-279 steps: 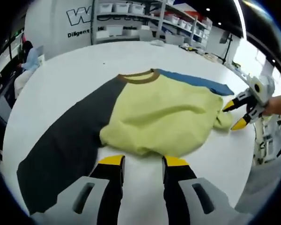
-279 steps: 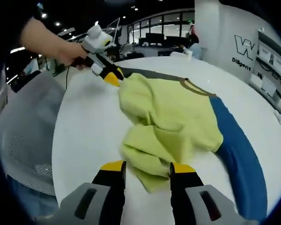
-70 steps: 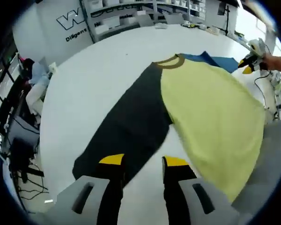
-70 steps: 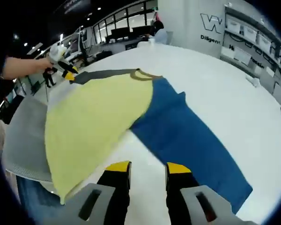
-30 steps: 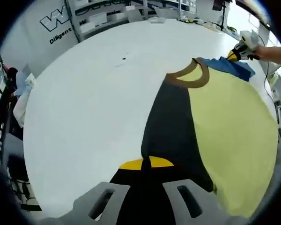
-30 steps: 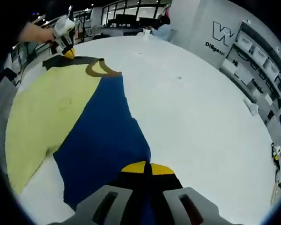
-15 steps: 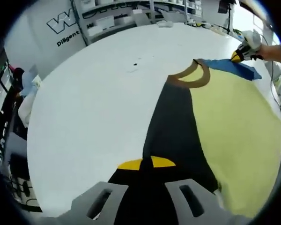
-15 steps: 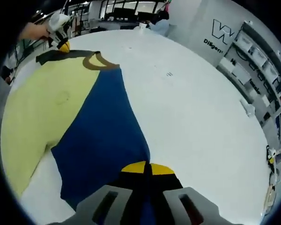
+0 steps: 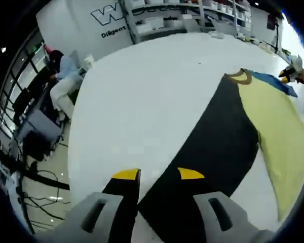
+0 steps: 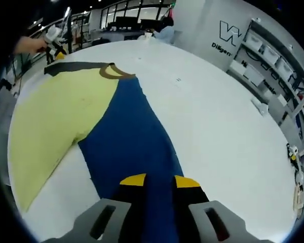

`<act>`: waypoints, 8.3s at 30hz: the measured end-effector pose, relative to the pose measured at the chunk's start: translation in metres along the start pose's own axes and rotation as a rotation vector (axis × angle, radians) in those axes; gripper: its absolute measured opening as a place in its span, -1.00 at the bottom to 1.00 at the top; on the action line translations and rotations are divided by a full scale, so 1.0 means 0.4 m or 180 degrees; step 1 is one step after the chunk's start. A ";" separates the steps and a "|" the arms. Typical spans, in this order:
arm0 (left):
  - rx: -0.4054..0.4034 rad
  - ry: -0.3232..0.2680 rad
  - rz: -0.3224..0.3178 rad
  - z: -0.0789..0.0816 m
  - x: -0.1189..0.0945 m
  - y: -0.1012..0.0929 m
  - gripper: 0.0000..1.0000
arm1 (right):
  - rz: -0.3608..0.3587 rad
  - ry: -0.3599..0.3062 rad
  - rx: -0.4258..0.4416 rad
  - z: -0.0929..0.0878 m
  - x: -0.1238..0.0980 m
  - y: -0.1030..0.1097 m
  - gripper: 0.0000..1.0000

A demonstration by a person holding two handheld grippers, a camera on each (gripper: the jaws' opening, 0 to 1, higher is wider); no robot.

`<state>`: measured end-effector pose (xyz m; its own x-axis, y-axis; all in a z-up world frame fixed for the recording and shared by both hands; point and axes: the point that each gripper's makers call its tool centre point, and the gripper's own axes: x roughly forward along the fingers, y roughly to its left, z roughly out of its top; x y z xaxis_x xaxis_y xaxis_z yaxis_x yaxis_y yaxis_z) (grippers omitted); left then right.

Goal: Fold the garment on the visible template until the final outline fits inside the template.

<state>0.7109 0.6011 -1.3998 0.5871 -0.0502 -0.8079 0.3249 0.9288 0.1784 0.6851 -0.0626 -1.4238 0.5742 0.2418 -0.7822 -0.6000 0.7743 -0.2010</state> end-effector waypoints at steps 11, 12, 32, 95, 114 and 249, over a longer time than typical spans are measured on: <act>-0.1068 0.0103 -0.0355 -0.178 -0.062 -0.071 -0.39 | 0.0019 0.0011 0.0254 -0.103 -0.070 0.044 -0.68; -0.1285 0.0105 -0.0435 -0.184 -0.060 -0.089 -0.40 | 0.0022 0.0012 0.0272 -0.106 -0.071 0.046 -0.68; 0.0132 -0.0725 -0.0824 0.007 -0.067 -0.383 -0.37 | 0.0035 0.0039 0.0417 -0.122 -0.079 0.072 -0.73; -0.0543 0.0127 0.0503 -0.195 -0.022 0.156 -0.94 | 0.0000 0.0076 0.0647 -0.133 -0.058 0.059 -0.85; -0.0441 0.0178 0.0393 -0.190 0.004 0.170 -0.93 | -0.0179 -0.0201 0.1888 -0.197 -0.119 -0.033 -0.77; 0.0562 -0.0022 -0.1501 -0.335 -0.245 -0.714 -0.80 | 0.0270 -0.0443 0.0180 0.079 0.048 0.268 -0.56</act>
<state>0.4611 0.3902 -1.4467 0.3509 -0.4524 -0.8199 0.6760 0.7282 -0.1125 0.6496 0.0435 -1.4417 0.5968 0.3834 -0.7049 -0.6196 0.7784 -0.1012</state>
